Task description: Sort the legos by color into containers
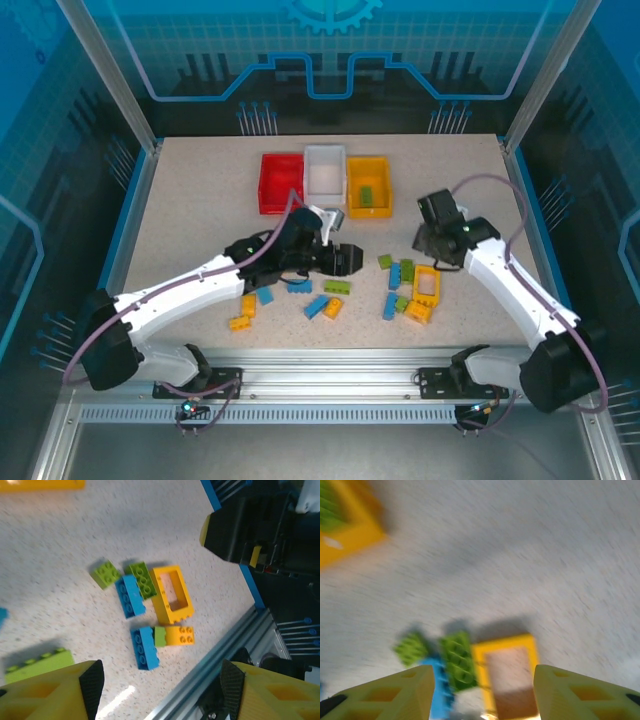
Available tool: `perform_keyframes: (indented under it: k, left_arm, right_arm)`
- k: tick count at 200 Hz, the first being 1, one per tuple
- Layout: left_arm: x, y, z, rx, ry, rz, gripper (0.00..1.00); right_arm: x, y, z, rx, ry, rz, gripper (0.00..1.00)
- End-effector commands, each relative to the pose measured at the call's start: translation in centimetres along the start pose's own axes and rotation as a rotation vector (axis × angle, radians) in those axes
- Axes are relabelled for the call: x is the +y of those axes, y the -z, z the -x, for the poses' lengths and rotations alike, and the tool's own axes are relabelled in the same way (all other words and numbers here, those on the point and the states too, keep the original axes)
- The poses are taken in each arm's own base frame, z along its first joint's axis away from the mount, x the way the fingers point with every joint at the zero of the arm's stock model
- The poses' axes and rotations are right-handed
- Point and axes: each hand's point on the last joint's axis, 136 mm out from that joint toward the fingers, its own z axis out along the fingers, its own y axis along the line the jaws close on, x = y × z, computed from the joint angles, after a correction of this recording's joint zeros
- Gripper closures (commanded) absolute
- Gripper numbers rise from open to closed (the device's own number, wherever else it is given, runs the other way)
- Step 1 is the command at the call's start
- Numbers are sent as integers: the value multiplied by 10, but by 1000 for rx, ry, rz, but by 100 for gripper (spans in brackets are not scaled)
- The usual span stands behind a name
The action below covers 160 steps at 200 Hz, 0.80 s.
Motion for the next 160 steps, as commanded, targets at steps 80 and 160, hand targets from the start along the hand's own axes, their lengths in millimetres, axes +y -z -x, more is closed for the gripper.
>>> perform_keyframes:
  k: [80, 160]
  left_arm:
    - [-15, -31, -27, 38, 30, -66, 36]
    - [-20, -32, -22, 34, 20, -72, 36]
  right_arm:
    - [-37, -64, -67, 262, -66, -33, 51]
    - [-46, -88, -69, 287, -59, -84, 73]
